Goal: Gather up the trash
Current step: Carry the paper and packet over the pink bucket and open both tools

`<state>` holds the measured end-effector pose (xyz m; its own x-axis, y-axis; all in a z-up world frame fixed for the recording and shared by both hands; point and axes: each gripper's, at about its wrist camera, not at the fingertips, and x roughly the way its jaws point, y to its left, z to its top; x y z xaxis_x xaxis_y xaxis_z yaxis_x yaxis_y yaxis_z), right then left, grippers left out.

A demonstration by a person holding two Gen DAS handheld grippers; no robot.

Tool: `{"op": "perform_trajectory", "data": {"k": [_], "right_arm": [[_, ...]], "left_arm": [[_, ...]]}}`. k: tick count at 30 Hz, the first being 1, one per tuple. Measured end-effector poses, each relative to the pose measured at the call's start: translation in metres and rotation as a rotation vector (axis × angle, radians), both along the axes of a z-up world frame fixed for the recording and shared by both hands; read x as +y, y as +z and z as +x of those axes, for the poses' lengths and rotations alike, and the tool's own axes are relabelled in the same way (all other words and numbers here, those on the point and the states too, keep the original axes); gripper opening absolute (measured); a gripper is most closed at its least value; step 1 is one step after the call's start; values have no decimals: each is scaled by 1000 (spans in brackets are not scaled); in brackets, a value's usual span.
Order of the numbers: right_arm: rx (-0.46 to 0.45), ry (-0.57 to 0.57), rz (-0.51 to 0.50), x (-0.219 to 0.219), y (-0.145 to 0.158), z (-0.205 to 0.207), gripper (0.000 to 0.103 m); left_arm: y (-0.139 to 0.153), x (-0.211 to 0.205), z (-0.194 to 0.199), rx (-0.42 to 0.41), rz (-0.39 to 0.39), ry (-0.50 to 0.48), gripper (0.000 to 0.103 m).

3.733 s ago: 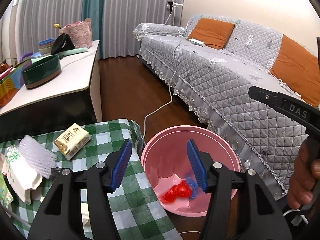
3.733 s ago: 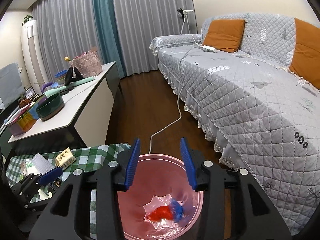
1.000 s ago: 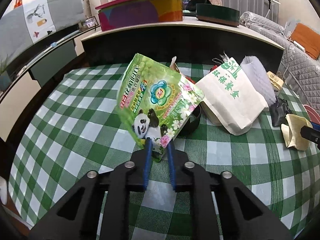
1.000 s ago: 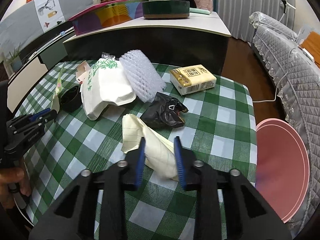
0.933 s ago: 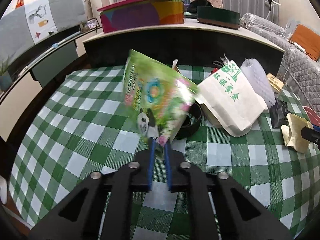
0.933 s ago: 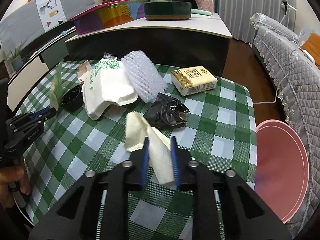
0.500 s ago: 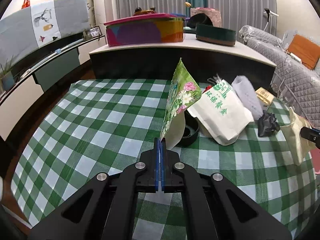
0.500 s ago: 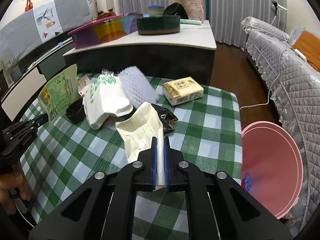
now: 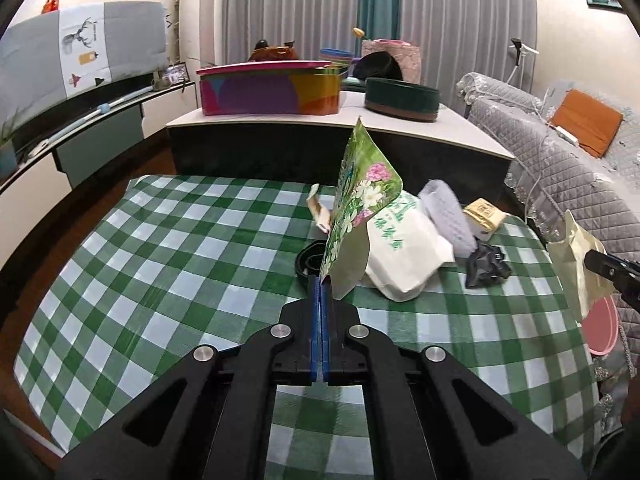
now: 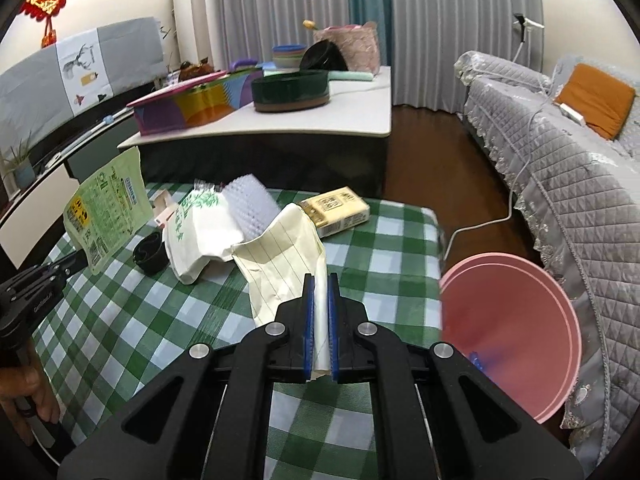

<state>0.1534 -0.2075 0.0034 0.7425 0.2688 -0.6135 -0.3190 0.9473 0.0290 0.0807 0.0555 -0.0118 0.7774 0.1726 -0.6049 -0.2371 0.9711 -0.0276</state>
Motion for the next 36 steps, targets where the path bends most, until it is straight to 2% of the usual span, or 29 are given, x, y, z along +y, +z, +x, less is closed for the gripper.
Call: {"op": "perform_trajectory", "data": {"k": [29,36], "right_arm": [[-110,-210,41,-79,32,-19,6],[-119,-299,64,-110,41,-14,6]], "left_arm": [[12,-71,-3,-33,3,-173,1],[12,-84,-1,-35,5,-208,1]]}}
